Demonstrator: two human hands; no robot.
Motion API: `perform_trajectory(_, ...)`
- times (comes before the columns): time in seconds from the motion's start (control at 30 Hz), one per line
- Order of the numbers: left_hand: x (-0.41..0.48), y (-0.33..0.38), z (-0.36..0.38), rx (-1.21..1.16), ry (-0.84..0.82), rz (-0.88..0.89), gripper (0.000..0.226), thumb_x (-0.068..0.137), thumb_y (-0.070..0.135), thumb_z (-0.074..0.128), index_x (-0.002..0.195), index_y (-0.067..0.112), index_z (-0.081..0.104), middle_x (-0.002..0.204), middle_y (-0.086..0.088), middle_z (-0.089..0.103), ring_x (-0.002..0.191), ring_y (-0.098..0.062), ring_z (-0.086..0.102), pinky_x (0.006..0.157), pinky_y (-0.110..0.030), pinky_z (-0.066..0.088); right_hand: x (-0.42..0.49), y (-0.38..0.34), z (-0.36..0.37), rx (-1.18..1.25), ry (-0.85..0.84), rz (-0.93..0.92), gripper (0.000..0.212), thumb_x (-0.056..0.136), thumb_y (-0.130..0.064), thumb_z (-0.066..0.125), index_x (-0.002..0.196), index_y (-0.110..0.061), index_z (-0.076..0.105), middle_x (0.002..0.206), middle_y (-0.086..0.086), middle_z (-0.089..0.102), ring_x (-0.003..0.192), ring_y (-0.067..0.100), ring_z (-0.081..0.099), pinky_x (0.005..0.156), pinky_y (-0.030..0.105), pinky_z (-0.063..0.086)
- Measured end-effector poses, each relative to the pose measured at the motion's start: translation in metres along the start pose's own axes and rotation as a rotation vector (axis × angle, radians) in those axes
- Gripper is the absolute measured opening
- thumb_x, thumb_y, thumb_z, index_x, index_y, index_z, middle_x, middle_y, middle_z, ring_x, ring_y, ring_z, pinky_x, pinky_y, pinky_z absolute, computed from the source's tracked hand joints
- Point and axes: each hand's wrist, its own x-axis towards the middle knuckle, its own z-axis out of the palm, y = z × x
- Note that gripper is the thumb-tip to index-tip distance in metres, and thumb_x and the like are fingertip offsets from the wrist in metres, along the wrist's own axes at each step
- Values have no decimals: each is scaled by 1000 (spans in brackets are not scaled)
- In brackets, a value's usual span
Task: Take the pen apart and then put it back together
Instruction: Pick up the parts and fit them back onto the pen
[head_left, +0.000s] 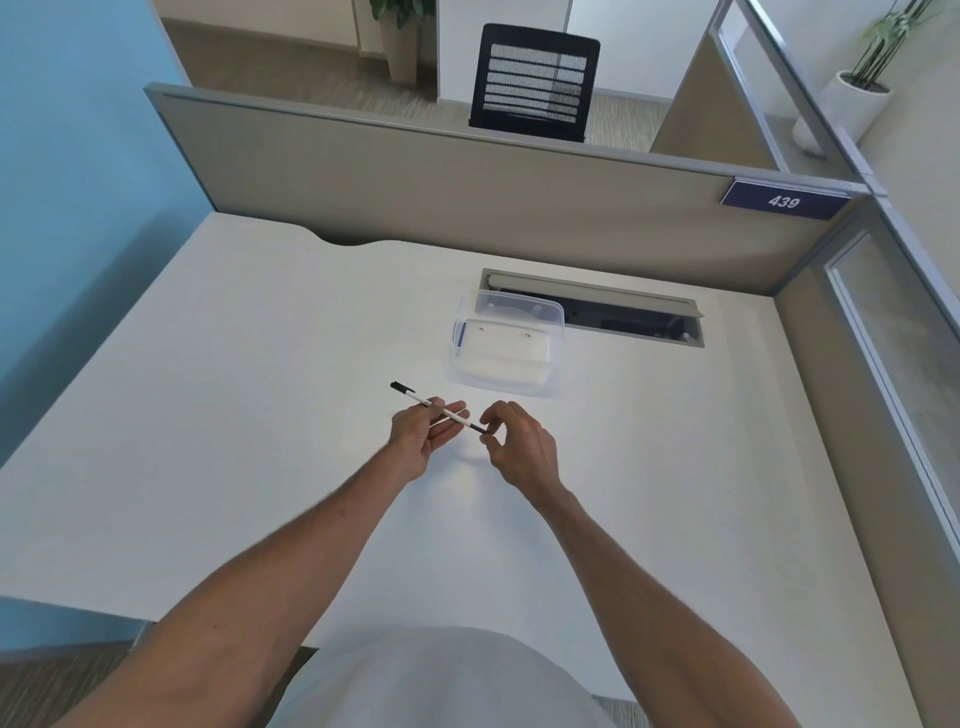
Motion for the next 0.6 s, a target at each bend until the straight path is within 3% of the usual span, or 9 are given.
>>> perform_trajectory(0.2,-3,-4,4,-1,-52,-3,7,109,5,60,114,1,62,118,-26,81,98,-36,83,79,-36,70,3,-5,2,4,4,-14,22,91,-19,78,105,-28,64,103,-16,69,74,10,55,58,28,36)
perform_trajectory(0.4,-11,-5,6,-4,-102,-40,8,112,6,54,110,2,60,125,-29,78,119,-44,76,84,-36,70,1,0,1,8,-7,0,20,92,-21,78,104,-29,65,104,-15,67,73,10,55,61,28,38)
perform_trajectory(0.5,-13,-6,7,-6,-104,-56,13,112,5,54,101,5,60,126,-29,77,117,-44,77,83,-37,70,-2,3,2,46,-17,15,22,93,-32,80,108,-34,65,108,-18,66,72,10,59,58,25,39)
perform_trajectory(0.6,-14,-8,8,11,-107,-67,7,110,6,57,104,5,61,124,-27,78,106,-38,80,80,-36,70,-3,5,4,148,-29,60,12,96,-38,76,103,-36,66,105,-20,69,73,10,64,63,29,48)
